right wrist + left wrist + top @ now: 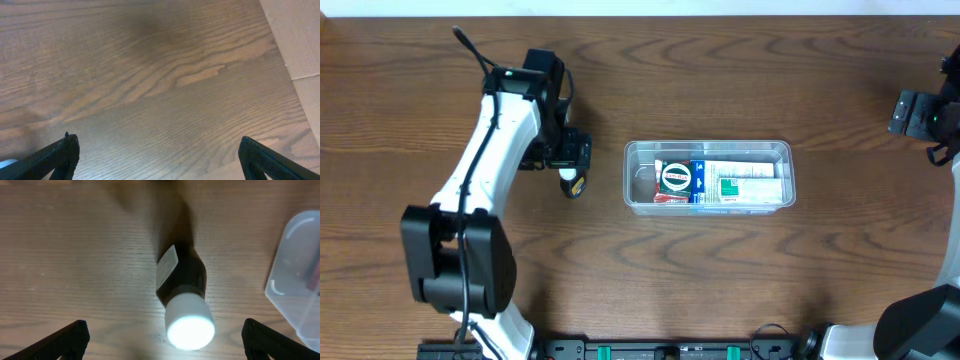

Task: Pack container

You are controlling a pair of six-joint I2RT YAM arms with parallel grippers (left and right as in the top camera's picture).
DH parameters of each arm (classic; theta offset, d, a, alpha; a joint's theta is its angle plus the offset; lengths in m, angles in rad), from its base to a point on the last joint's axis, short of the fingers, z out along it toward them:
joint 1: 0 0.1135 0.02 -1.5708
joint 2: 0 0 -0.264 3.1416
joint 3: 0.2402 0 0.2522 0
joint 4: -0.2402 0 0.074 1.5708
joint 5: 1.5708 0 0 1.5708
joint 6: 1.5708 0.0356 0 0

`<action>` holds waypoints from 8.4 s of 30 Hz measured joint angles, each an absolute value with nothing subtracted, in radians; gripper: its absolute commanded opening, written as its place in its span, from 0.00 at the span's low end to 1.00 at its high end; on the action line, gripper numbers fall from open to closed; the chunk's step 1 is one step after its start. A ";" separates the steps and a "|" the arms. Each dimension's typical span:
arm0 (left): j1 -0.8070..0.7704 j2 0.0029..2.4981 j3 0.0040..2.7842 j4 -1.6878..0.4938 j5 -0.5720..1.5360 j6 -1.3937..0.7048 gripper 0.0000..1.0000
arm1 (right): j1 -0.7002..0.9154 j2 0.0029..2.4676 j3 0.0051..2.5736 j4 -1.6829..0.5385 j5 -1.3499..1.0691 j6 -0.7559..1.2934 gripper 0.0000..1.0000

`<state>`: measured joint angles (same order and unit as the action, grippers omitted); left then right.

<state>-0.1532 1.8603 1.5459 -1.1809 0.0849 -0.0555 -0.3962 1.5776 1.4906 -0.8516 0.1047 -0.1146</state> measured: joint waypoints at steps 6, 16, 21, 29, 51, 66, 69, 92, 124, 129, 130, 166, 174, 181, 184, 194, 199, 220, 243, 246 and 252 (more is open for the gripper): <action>-0.153 1.901 1.546 -1.182 0.115 -0.047 0.85 | -0.396 1.578 1.491 -0.852 0.105 -0.115 0.99; -0.154 1.905 1.545 -1.187 0.159 -0.032 0.72 | -0.396 1.578 1.491 -0.852 0.105 -0.115 0.99; -0.154 1.905 1.545 -1.189 0.167 -0.028 0.72 | -0.396 1.578 1.491 -0.852 0.105 -0.115 0.99; -0.154 1.905 1.500 -1.171 0.177 -0.029 0.71 | -0.396 1.578 1.491 -0.852 0.105 -0.115 0.99; -0.153 1.904 1.493 -1.142 0.177 -0.120 0.30 | -0.396 1.578 1.491 -0.852 0.105 -0.113 0.99; -0.154 1.900 1.532 -1.214 0.180 -0.134 0.30 | -0.396 1.578 1.491 -0.852 0.105 -0.113 0.99; -0.154 1.880 1.571 -1.224 0.184 -0.134 0.30 | -0.396 1.578 1.491 -0.852 0.105 -0.113 0.99; -0.343 1.507 1.607 -1.147 0.347 -0.244 0.30 | -0.396 1.578 1.491 -0.852 0.105 -0.113 0.99; -0.567 1.888 1.607 -1.087 0.041 -0.521 0.30 | -0.396 1.578 1.491 -0.852 0.105 -0.113 0.99; -0.567 1.897 1.607 -1.093 0.041 -0.524 0.30 | -0.396 1.578 1.491 -0.852 0.105 -0.113 0.99; -0.567 1.897 1.607 -1.093 0.041 -0.525 0.30 | -0.396 1.578 1.491 -0.852 0.105 -0.113 0.99; -0.625 1.897 1.565 -1.089 0.041 -0.553 0.42 | -0.396 1.578 1.491 -0.852 0.105 -0.113 0.99; -0.625 1.897 1.565 -1.082 0.035 -0.551 0.53 | -0.396 1.578 1.491 -0.852 0.105 -0.113 0.99; -0.625 1.897 1.570 -1.086 0.045 -0.541 0.72 | -0.396 1.578 1.491 -0.852 0.105 -0.113 0.99; -0.626 1.897 1.597 -1.129 0.056 -0.518 0.75 | -0.396 1.578 1.491 -0.852 0.105 -0.113 0.99; -0.634 1.741 1.747 -1.247 0.068 -0.356 0.98 | -0.396 1.578 1.491 -0.852 0.105 -0.113 0.99; -0.672 1.514 1.764 -1.317 0.071 -0.295 0.98 | -0.396 1.578 1.491 -0.852 0.105 -0.113 0.99; -0.680 1.045 1.619 -1.530 0.056 -0.280 0.98 | -0.396 1.578 1.491 -0.852 0.105 -0.113 0.99; -0.128 0.139 0.260 -0.115 0.086 -0.280 0.98 | -0.396 1.578 1.490 -0.852 0.105 -0.113 0.99; -0.088 0.118 0.217 -0.041 0.131 -0.279 0.98 | -0.396 1.578 1.490 -0.852 0.105 -0.113 0.99; -0.061 0.102 0.147 0.067 0.167 -0.245 0.98 | -0.396 1.578 1.490 -0.852 0.105 -0.113 0.99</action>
